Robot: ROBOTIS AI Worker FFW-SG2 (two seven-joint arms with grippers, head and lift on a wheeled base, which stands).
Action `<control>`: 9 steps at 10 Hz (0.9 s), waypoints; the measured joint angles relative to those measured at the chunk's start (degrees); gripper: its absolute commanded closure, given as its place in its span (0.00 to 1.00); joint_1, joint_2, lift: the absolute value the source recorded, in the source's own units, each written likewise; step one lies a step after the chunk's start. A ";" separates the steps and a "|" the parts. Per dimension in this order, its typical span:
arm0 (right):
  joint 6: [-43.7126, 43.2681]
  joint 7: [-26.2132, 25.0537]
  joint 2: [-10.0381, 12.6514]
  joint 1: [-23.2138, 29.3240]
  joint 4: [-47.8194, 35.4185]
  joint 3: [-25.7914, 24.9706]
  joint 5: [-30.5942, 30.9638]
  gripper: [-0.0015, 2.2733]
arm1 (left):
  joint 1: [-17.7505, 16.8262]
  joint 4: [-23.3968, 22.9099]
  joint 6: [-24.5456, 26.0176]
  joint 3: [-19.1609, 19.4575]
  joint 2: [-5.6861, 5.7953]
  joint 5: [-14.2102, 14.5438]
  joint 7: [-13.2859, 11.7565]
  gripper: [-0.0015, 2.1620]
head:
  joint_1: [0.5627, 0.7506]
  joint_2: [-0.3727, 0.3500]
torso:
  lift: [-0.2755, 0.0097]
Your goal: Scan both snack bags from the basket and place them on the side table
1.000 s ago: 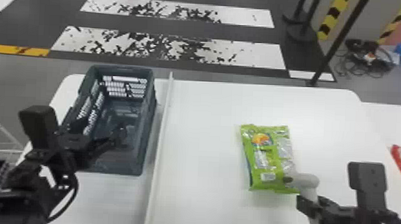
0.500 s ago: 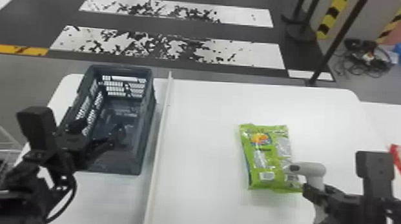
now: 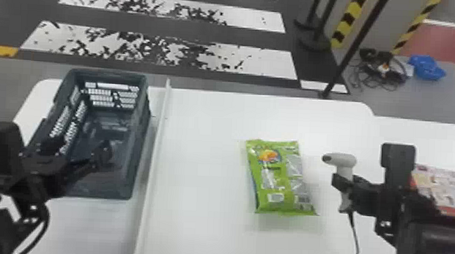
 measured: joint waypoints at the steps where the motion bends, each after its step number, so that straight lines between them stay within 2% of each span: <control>1: -0.74 -0.41 -0.96 -2.68 4.51 -0.09 0.55 0.99 | 0.01 0.05 -0.01 0.02 0.00 0.00 -0.03 0.04 | 0.70 0.30 | 0.70; 4: -5.80 -1.66 -3.09 -8.14 15.60 0.46 3.19 0.99 | 0.09 -0.15 -0.02 0.14 0.01 0.00 -0.03 0.04 | 0.70 0.25 | 0.70; 7: -7.48 -2.09 -4.02 -10.01 20.01 0.89 4.81 0.99 | 0.09 -0.04 -0.02 0.04 -0.07 0.00 -0.03 0.04 | 0.70 0.22 | 0.70; 8: -7.94 -2.08 -4.29 -10.39 21.21 1.30 5.08 0.98 | 0.09 -0.04 -0.02 0.02 -0.08 0.00 -0.03 0.04 | 0.70 0.22 | 0.70; 9: -8.71 -2.41 -4.41 -10.51 21.98 1.56 5.16 0.91 | 0.09 -0.04 -0.02 0.02 -0.08 0.00 -0.04 0.04 | 0.70 0.22 | 0.70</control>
